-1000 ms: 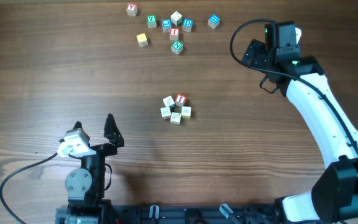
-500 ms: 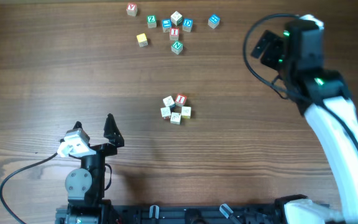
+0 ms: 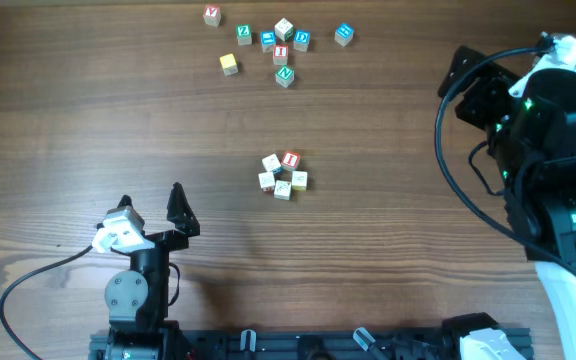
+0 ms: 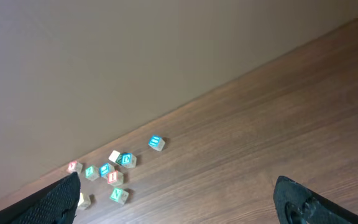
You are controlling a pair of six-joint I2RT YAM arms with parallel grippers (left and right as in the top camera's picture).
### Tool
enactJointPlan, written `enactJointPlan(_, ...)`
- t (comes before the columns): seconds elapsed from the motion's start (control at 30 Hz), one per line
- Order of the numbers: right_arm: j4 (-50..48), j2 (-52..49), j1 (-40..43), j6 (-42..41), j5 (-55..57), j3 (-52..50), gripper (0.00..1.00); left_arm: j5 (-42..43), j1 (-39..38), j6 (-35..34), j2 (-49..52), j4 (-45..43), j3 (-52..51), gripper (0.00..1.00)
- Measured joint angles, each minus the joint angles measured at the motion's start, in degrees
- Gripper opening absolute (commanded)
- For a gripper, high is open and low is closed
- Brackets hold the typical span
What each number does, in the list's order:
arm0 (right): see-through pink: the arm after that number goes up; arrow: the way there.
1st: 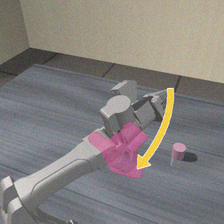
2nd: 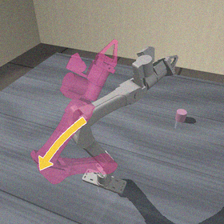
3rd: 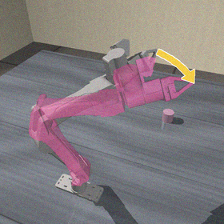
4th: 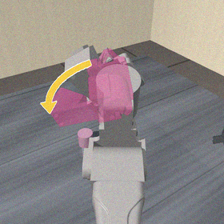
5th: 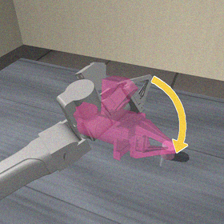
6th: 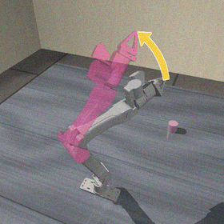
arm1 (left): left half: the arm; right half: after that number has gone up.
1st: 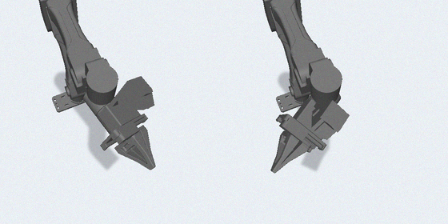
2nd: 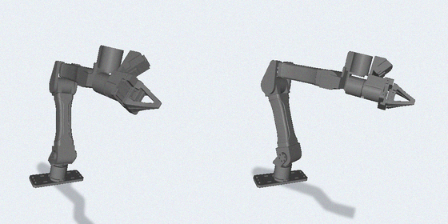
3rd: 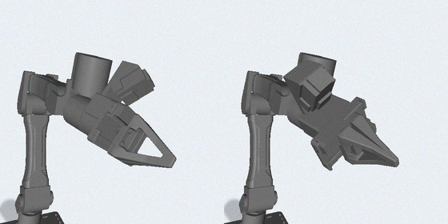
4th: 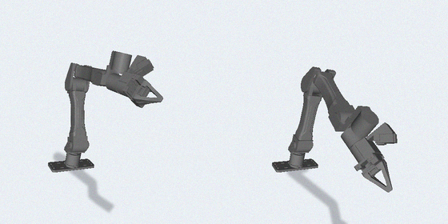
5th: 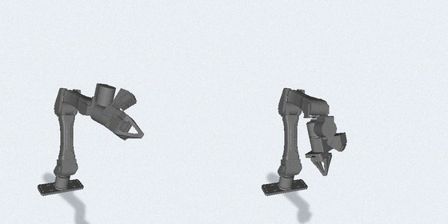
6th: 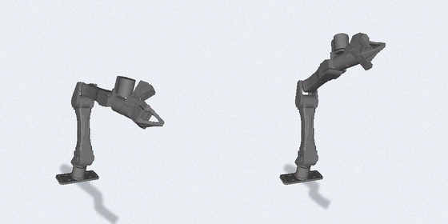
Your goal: Form a circle
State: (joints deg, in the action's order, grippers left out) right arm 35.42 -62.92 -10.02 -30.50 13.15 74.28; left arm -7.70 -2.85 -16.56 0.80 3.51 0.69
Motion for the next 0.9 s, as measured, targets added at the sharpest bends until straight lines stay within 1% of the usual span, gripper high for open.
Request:
enactJointPlan(0.27,0.22,-4.24,0.00,0.00,0.00,-1.36,1.00,0.00,0.00,0.00,0.00,0.00,0.00,1.00)
enactJointPlan(0.47,0.37,-2.84,0.00,0.00,0.00,-10.54,1.00,0.00,0.00,0.00,-0.02,0.00,0.00,1.00)
enactJointPlan(0.5,0.35,-1.57,0.00,0.00,0.00,-13.22,0.99,0.00,0.00,0.00,0.00,-0.02,0.00,1.00)
enactJointPlan(0.67,0.17,2.54,0.00,0.00,0.00,-20.17,1.00,0.00,0.00,0.00,0.00,0.00,0.00,1.00)
enactJointPlan(0.9,-0.63,3.13,0.00,0.00,0.00,-28.39,1.00,0.00,0.00,0.00,0.00,0.00,0.00,1.00)
